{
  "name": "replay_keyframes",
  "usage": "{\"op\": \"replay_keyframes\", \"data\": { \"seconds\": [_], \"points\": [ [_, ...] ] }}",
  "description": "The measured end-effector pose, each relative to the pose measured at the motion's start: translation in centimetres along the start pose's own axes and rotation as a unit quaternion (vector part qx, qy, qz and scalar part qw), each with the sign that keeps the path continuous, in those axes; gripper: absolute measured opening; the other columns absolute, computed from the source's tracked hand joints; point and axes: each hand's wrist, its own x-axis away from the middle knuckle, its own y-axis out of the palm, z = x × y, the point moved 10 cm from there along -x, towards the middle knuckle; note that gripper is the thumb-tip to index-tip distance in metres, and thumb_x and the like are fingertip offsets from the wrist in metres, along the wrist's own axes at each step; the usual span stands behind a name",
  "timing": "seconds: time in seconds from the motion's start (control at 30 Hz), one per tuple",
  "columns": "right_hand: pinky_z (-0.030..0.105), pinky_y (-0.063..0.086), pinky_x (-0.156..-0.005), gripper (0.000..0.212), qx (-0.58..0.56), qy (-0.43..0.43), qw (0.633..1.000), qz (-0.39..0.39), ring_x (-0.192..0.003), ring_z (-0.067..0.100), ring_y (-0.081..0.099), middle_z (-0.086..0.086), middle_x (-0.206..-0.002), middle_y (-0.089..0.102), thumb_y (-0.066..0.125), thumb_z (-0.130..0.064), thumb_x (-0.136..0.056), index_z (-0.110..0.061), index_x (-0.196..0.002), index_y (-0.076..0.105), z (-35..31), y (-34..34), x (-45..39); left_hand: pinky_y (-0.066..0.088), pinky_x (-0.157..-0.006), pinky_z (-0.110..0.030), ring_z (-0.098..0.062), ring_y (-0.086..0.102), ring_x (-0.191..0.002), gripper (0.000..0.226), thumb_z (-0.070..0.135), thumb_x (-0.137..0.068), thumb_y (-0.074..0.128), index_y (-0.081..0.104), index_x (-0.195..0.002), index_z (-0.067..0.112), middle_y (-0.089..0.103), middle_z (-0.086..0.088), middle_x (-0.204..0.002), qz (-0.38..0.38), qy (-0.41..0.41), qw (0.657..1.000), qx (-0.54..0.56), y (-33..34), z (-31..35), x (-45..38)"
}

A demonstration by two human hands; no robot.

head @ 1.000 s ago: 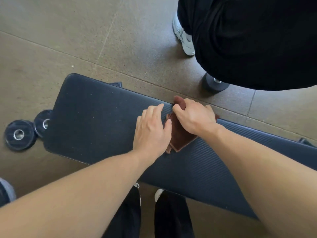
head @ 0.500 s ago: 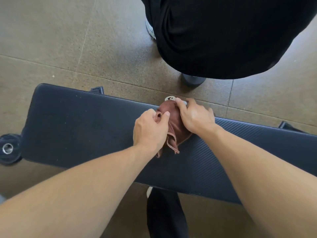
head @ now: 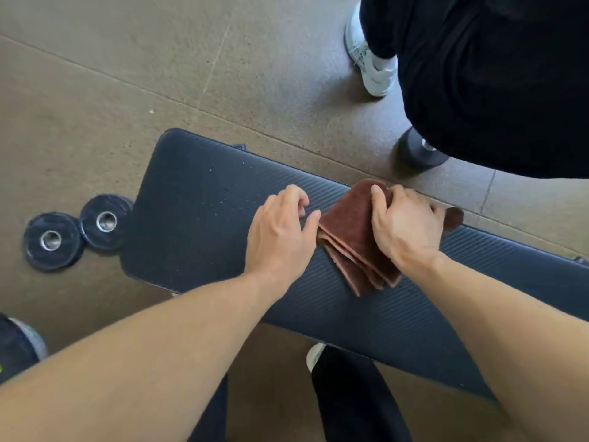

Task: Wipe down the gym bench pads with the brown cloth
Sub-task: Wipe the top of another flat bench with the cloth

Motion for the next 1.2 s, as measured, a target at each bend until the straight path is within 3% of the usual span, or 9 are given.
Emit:
{"op": "replay_keyframes", "data": {
  "seconds": [0.13, 0.27, 0.57, 0.73, 0.8, 0.87, 0.93, 1.1, 1.2],
  "points": [
    [0.050, 0.034, -0.107, 0.051, -0.014, -0.003, 0.999, 0.045, -0.116, 0.035, 0.061, 0.012, -0.119, 0.071, 0.024, -0.045, -0.110, -0.015, -0.113, 0.066, -5.8, 0.0, -0.2, 0.041, -0.096, -0.035, -0.017, 0.052, -0.107, 0.024, 0.032, -0.098, 0.060, 0.054, -0.116, 0.018, 0.059, 0.001, -0.116, 0.080, 0.013, 0.996, -0.036, -6.2, -5.9, -1.6],
    [0.049, 0.039, -0.103, 0.050, -0.032, -0.034, 0.997, 0.058, -0.108, 0.038, 0.064, 0.013, -0.115, 0.072, 0.026, -0.047, -0.110, -0.016, -0.111, 0.065, -13.0, 0.1, -0.4, 0.033, -0.106, -0.037, -0.024, 0.047, -0.127, 0.033, 0.028, -0.098, 0.058, 0.052, -0.126, 0.011, 0.055, -0.006, -0.138, 0.125, 0.009, 0.991, -0.053, -11.4, -13.2, -3.0],
    [0.045, 0.039, -0.090, 0.044, -0.055, -0.146, 0.986, 0.065, -0.108, 0.040, 0.062, 0.012, -0.115, 0.070, 0.029, -0.047, -0.112, -0.016, -0.111, 0.061, -29.3, 1.4, -0.4, 0.031, -0.114, -0.038, -0.024, 0.045, -0.135, 0.043, 0.032, -0.102, 0.050, 0.048, -0.138, 0.010, 0.053, -0.008, -0.142, 0.087, -0.099, 0.991, -0.032, -15.8, -26.5, -0.3],
    [0.044, 0.039, -0.099, 0.039, -0.082, -0.187, 0.973, 0.112, -0.111, 0.033, 0.063, 0.006, -0.113, 0.072, 0.032, -0.043, -0.111, -0.021, -0.113, 0.063, -34.4, 2.3, 0.1, 0.033, -0.113, -0.037, -0.022, 0.046, -0.134, 0.043, 0.036, -0.102, 0.048, 0.048, -0.139, 0.013, 0.055, -0.007, -0.140, 0.052, -0.153, 0.987, -0.020, -15.7, -30.0, 2.0],
    [0.042, 0.037, -0.109, 0.038, -0.094, -0.221, 0.964, 0.114, -0.125, 0.023, 0.060, -0.003, -0.125, 0.071, 0.033, -0.044, -0.110, -0.028, -0.119, 0.066, -35.5, 2.8, 0.6, 0.034, -0.114, -0.039, -0.022, 0.045, -0.134, 0.043, 0.035, -0.103, 0.048, 0.048, -0.139, 0.013, 0.054, -0.007, -0.141, 0.043, -0.164, 0.985, -0.015, -15.6, -30.8, 2.7],
    [0.043, 0.028, -0.121, 0.040, -0.062, -0.275, 0.953, 0.116, -0.145, 0.018, 0.046, -0.010, -0.143, 0.064, 0.033, -0.046, -0.110, -0.032, -0.125, 0.068, -37.6, 3.8, 2.0, 0.034, -0.113, -0.039, -0.022, 0.046, -0.134, 0.043, 0.035, -0.103, 0.045, 0.047, -0.140, 0.013, 0.055, -0.007, -0.141, 0.033, -0.161, 0.986, -0.016, -15.4, -31.1, 3.1],
    [0.048, 0.018, -0.126, 0.041, -0.026, -0.319, 0.941, 0.107, -0.153, 0.020, 0.035, -0.010, -0.147, 0.061, 0.036, -0.045, -0.110, -0.031, -0.125, 0.071, -39.5, 5.1, 4.0, 0.034, -0.112, -0.038, -0.022, 0.046, -0.134, 0.042, 0.033, -0.103, 0.043, 0.047, -0.140, 0.013, 0.054, -0.006, -0.141, 0.023, -0.159, 0.987, -0.020, -15.3, -31.3, 3.4],
    [0.051, 0.015, -0.129, 0.039, -0.024, -0.416, 0.907, 0.060, -0.154, 0.022, 0.034, -0.007, -0.142, 0.065, 0.042, -0.040, -0.110, -0.024, -0.119, 0.076, -40.3, 7.5, 10.2, 0.033, -0.113, -0.037, -0.021, 0.044, -0.135, 0.039, 0.025, -0.104, 0.042, 0.045, -0.142, 0.015, 0.052, -0.005, -0.144, 0.029, -0.170, 0.984, -0.038, -16.0, -30.9, 4.1],
    [0.052, 0.014, -0.129, 0.038, -0.022, -0.446, 0.895, 0.025, -0.157, 0.024, 0.027, -0.005, -0.154, 0.055, 0.043, -0.039, -0.111, -0.024, -0.135, 0.069, -39.0, 8.9, 14.3, 0.036, -0.112, -0.038, -0.022, 0.046, -0.134, 0.038, 0.019, -0.103, 0.044, 0.045, -0.141, 0.015, 0.053, -0.006, -0.142, 0.041, -0.178, 0.982, -0.047, -16.2, -30.1, 4.8]
  ]
}}
